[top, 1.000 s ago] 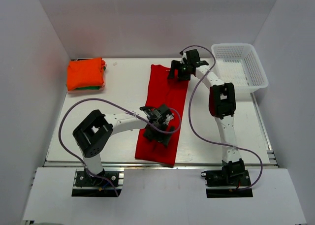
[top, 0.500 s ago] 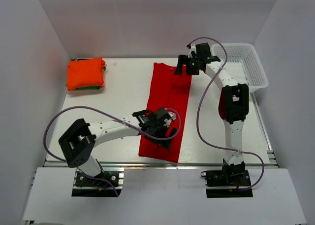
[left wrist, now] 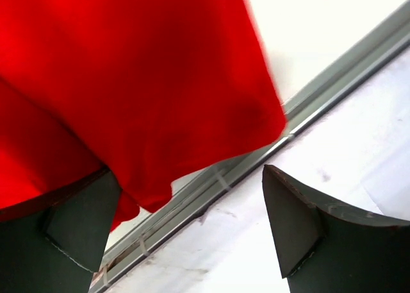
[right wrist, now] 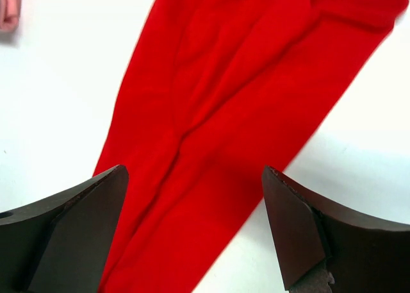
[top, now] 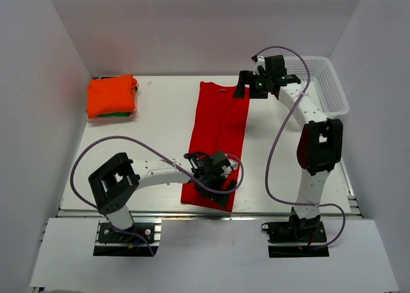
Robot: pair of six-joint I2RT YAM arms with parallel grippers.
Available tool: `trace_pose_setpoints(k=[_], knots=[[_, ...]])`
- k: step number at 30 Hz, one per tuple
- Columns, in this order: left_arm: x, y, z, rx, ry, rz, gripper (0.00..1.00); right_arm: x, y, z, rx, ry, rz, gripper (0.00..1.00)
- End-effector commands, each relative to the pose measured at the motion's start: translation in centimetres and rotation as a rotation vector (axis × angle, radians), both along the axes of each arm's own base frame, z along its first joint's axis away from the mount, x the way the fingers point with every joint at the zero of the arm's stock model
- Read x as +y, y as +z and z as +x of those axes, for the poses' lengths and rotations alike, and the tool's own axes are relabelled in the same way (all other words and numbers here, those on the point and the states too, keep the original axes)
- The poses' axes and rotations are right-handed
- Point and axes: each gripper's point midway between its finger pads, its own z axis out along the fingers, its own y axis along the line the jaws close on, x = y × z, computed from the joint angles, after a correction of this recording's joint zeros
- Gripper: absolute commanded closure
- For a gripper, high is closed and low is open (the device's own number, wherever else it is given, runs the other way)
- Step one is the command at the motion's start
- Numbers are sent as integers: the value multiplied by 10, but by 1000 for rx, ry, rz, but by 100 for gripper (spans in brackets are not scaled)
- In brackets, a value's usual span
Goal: Fold and stack the t-shirts
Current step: Rotate the tshirt 90 degrees
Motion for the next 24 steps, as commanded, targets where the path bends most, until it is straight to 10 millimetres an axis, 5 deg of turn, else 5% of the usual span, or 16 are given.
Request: trace_pose_setpoints(k=[1,6,8,11,13,14,15,22,24], knots=[[-29,39,3,-63,-55,-145,1,-8,22,-11,-44,-7,9,10],[-14,47,13,-134,6,-113,1,-13,23,-26,-39,-15,11,10],[-9,51,12,-154,19,-144,1,-13,5,-38,-11,-11,15,10],[6,56,26,-225,100,-149,1,-18,-4,-67,-8,-32,28,10],[26,54,37,-262,206,-94,1,-28,12,-81,-92,-75,30,10],[38,51,48,-323,259,-53,1,-35,-18,-101,-23,-91,9,10],[41,55,50,-338,277,-61,1,-38,6,-108,-97,-105,24,10],[42,42,62,-367,304,-21,1,-50,-20,-182,-60,-130,78,10],[44,33,63,-366,305,14,1,-52,-5,-193,-104,-147,117,10]])
